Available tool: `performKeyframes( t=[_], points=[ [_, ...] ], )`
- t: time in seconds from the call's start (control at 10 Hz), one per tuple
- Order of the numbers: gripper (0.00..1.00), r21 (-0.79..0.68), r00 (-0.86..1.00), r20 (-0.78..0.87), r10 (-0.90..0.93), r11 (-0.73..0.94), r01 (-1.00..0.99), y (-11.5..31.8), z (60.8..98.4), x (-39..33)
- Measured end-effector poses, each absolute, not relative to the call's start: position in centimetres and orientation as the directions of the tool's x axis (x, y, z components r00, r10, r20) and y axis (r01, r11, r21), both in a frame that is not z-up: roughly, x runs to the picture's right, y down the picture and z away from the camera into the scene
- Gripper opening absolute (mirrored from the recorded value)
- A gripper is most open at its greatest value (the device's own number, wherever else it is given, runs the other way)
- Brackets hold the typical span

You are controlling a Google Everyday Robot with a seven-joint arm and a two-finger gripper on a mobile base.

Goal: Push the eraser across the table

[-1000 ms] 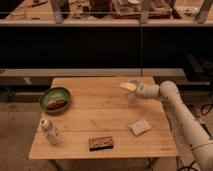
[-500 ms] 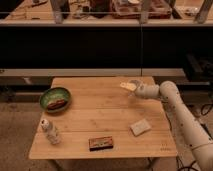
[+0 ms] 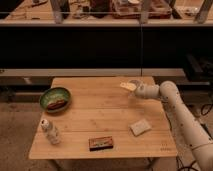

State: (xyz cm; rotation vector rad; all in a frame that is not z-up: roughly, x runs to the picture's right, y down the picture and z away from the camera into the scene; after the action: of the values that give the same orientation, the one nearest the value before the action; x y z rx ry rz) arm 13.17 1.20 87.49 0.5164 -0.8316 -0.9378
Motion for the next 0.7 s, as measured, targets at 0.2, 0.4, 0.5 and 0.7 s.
performKeyframes(
  t=[0.2, 0.4, 0.5, 0.7],
  points=[
    [0.80, 0.706, 0.320, 0.388, -0.864, 0.502, 0.499, 1.0, 87.0, 13.3],
    [0.80, 0.688, 0.254, 0.346, -0.903, 0.428, 0.587, 0.6, 83.3, 14.5],
    [0.80, 0.668, 0.213, 0.330, -0.919, 0.388, 0.635, 1.0, 81.4, 15.1],
    [0.80, 0.582, 0.088, 0.341, -0.936, 0.284, 0.762, 5.6, 77.2, 16.6]
  ],
)
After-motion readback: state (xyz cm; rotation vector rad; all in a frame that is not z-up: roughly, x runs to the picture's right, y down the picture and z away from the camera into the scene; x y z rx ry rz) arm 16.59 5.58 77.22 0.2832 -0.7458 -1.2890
